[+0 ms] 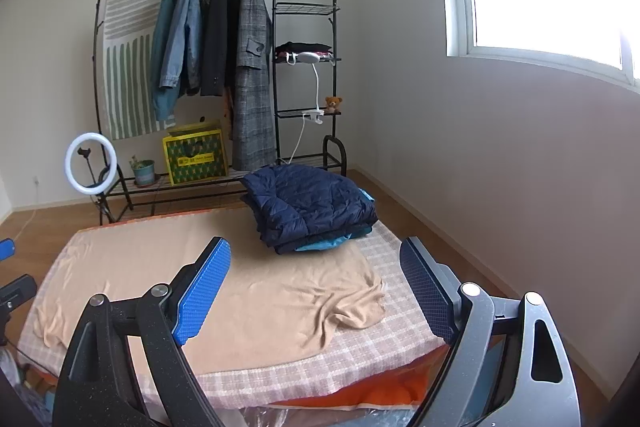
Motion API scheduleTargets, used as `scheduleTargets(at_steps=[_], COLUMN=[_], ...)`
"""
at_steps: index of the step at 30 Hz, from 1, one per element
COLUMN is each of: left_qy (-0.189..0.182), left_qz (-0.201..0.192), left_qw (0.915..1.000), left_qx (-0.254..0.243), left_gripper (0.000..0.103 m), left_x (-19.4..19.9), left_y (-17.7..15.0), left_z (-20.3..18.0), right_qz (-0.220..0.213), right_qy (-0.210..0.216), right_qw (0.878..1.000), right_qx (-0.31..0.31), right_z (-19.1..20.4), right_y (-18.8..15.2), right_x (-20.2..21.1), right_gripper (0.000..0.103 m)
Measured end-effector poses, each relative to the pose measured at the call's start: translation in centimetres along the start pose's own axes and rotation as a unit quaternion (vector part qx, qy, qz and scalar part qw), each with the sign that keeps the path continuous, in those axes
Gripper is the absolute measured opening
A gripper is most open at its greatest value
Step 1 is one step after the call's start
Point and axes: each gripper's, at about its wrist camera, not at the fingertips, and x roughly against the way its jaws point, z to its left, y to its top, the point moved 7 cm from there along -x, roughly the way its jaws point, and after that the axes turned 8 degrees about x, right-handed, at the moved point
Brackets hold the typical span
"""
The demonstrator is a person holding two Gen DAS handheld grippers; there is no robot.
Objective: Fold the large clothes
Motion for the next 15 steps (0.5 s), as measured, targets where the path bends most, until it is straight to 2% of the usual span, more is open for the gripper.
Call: scheduleTargets(at_steps=[15], left_qy=[0.0], left_qz=[-0.001], left_qw=[1.0], left_qx=[0.0], left_gripper=[0.103], left_x=[0.01], left_y=[-0.1], left_z=[0.02], right_qz=[0.002], right_qy=[0.006], right_qw=[1.0], right_qx=[0.002], right_z=[0.48], right_y=[-0.2], right_x=[-0.27], right_gripper=[0.087])
